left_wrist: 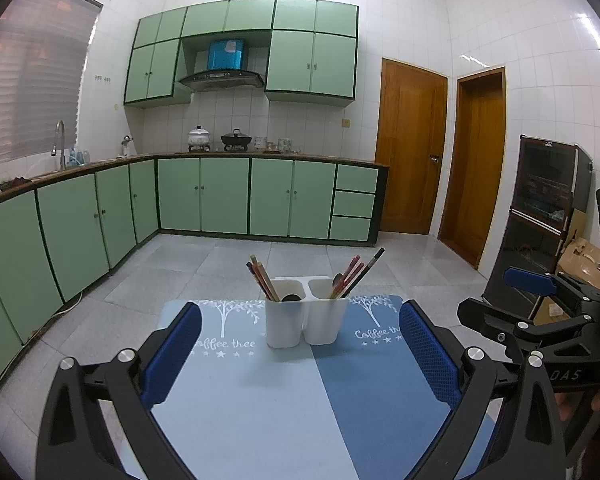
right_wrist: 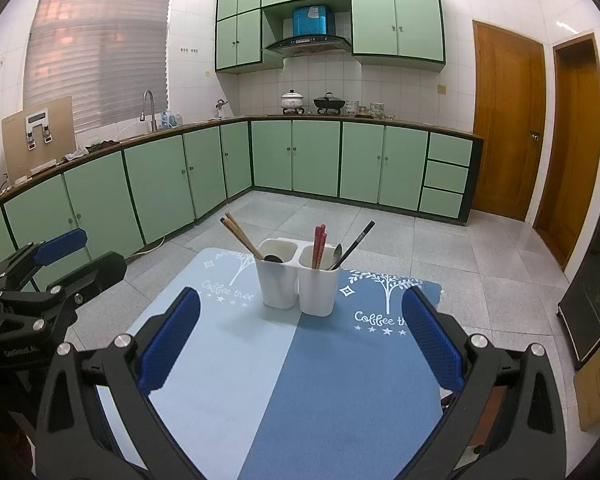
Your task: Organize utensils
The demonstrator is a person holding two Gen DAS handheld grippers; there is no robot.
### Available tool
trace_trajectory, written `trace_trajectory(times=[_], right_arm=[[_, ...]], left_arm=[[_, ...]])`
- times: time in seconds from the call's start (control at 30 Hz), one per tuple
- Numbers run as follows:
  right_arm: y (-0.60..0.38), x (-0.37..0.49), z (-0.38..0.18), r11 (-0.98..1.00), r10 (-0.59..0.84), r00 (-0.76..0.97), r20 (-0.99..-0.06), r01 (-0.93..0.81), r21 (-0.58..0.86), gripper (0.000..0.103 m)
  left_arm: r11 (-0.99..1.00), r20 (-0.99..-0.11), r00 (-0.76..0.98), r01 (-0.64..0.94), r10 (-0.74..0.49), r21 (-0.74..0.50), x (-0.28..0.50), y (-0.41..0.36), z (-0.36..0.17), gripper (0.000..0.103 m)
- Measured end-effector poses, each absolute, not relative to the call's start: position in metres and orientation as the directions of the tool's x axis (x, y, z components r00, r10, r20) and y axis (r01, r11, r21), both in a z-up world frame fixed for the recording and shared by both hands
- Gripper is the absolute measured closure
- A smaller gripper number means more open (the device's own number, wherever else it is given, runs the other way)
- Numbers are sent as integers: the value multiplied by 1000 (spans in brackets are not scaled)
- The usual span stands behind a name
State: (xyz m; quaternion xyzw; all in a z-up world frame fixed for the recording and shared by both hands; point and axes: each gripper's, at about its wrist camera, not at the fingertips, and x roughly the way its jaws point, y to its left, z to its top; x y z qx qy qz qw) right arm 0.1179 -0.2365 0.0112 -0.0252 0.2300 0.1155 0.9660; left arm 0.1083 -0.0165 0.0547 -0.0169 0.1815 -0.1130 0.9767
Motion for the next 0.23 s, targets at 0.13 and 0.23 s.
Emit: trace_trajectory(times=[0.13, 0.23], right_arm=[[-236, 118, 12, 972, 211, 867, -451, -235, 4, 5], [-237, 118, 12, 972, 212, 866, -452, -236, 4, 5]], left_arm=[[974, -356, 907, 213, -226, -78, 108, -16, 56, 6], [975, -357, 907, 210, -224, -79, 107, -15, 55, 6]])
